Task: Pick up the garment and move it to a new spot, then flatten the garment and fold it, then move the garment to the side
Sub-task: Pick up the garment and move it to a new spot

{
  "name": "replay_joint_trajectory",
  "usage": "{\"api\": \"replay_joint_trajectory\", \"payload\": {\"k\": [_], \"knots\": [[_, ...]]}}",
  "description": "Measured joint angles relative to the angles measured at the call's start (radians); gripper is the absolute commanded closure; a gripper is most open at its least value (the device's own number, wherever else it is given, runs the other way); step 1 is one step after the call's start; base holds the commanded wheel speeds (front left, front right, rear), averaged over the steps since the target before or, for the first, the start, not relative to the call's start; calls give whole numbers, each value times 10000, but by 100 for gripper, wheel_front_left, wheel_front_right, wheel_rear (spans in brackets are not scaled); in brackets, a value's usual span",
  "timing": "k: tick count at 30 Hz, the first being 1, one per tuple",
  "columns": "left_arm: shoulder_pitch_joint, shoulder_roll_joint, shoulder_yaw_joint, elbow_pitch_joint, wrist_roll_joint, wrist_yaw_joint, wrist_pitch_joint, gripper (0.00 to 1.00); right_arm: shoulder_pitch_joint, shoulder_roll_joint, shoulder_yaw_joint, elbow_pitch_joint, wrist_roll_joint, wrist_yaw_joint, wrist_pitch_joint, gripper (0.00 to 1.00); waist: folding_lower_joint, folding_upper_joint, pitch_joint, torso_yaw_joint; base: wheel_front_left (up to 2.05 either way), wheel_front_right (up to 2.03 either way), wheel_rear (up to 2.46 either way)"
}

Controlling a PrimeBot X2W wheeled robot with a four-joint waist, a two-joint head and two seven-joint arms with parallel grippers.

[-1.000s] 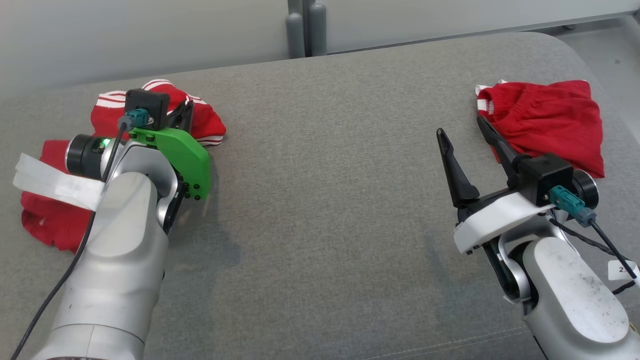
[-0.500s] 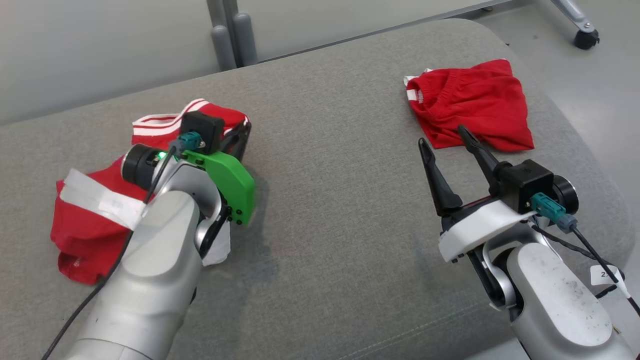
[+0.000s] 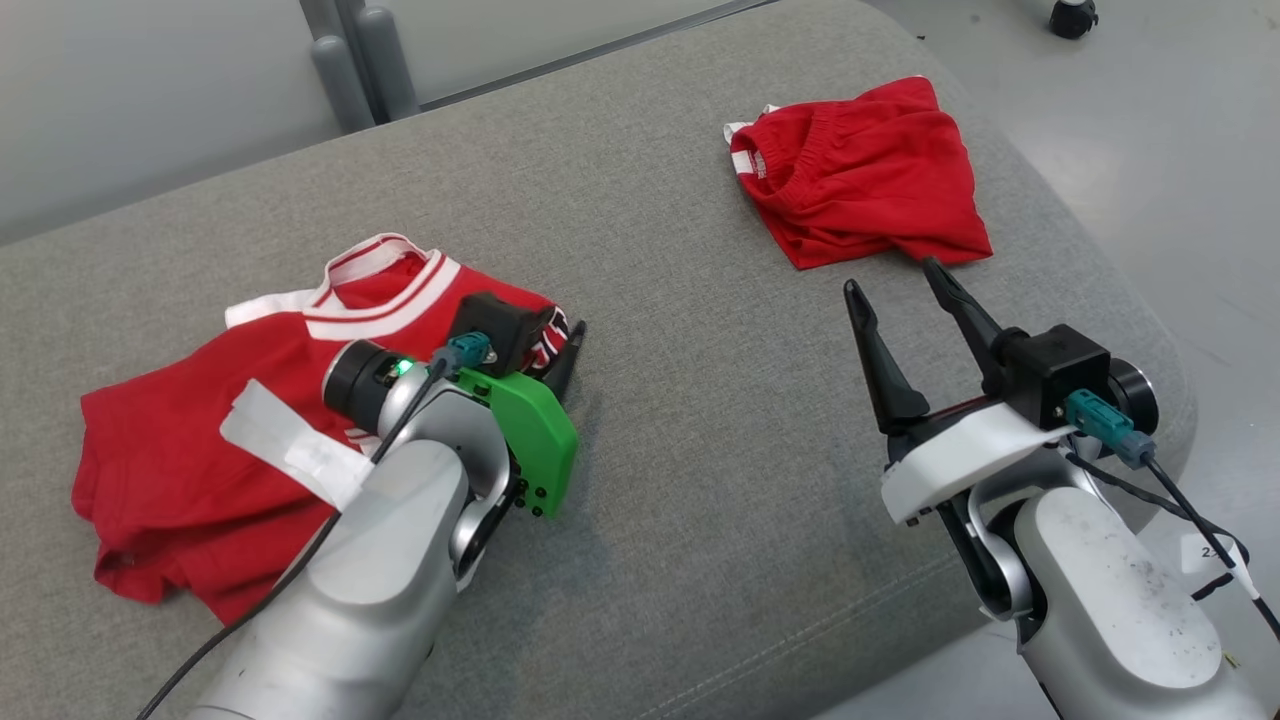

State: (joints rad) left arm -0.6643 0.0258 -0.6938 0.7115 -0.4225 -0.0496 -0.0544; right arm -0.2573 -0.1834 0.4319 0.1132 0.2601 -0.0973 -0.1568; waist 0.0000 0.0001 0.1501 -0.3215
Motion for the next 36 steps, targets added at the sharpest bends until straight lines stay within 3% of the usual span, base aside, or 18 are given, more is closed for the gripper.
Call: {"api": "replay_joint_trajectory", "payload": {"k": [7,16,25,30,36], "knots": [[31,23,-871,-516,-117,153,-520,0,2,-56,-140,314,63,-2,-150,0,0,0,-83,327,0,0,0],[124,33,-1081,-1074,-566,550,-1367,0,11,-144,-167,656,69,92,-322,0,0,0,-521,1116,0,0,0],[1119,46,-838,-734,-606,1175,-1503,0,373,-27,115,997,244,242,-334,0,0,0,-1080,2167,0,0,0],[1769,67,-548,-337,-848,1308,-1505,0,386,176,278,1070,311,270,-334,0,0,0,-1336,2788,0,0,0],[1961,196,-54,-2,-1145,1465,-1582,0,382,460,725,1185,309,535,-314,0,0,0,-1613,3141,0,0,0]]}}
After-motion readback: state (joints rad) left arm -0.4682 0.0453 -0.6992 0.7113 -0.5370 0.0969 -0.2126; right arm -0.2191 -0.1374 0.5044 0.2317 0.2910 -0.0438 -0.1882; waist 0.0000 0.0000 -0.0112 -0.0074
